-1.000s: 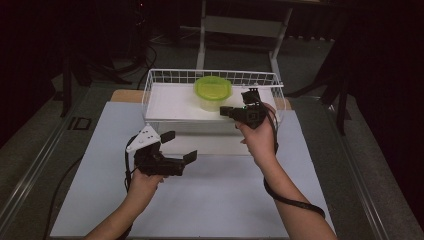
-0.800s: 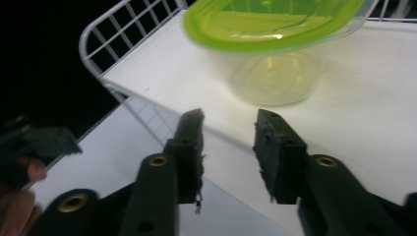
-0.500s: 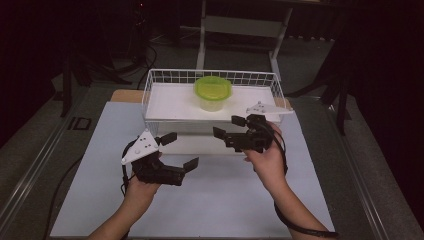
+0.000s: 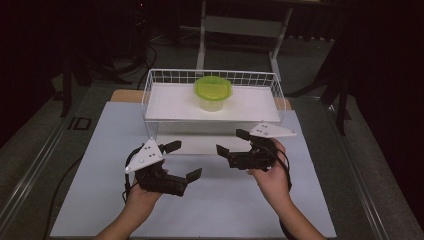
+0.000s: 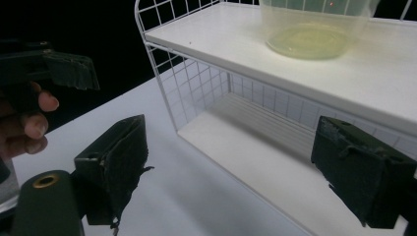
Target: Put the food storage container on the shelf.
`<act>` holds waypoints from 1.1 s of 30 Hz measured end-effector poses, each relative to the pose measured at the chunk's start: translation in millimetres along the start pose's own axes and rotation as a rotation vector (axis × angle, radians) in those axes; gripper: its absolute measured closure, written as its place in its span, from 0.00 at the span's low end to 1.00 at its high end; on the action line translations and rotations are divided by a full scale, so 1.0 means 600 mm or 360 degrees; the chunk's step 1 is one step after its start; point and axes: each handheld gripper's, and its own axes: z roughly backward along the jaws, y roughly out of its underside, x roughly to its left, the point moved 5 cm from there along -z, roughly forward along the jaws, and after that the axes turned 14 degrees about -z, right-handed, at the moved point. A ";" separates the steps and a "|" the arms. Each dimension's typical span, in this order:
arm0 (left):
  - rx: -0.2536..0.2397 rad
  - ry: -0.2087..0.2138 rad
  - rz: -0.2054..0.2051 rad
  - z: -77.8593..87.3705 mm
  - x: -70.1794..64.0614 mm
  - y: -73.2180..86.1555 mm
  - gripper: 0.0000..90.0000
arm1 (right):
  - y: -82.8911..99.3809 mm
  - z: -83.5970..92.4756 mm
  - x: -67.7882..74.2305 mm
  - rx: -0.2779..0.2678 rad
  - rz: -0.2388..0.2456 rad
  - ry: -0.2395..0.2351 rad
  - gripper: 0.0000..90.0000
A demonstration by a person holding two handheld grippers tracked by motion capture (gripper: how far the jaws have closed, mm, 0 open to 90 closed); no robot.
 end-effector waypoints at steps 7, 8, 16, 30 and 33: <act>-0.0007 0.0034 -0.0015 0.006 -0.009 0.020 0.02 | 0.041 0.014 -0.013 -0.0011 0.0028 0.0026 0.16; -0.0007 0.0034 -0.0015 0.006 -0.009 0.020 0.02 | 0.047 0.016 -0.015 -0.0018 0.0025 0.0019 0.16; 0.0065 0.0057 -0.0048 0.006 -0.026 0.059 0.02 | 0.090 0.025 -0.036 -0.0027 0.0021 -0.0001 0.16; 0.0147 0.0089 0.0011 0.008 -0.042 0.120 0.02 | 0.163 0.044 -0.061 0.0081 -0.0009 0.0028 0.16; 0.0162 0.0095 0.0005 0.008 -0.047 0.132 0.02 | 0.182 0.050 -0.066 0.0095 0.0005 0.0046 0.16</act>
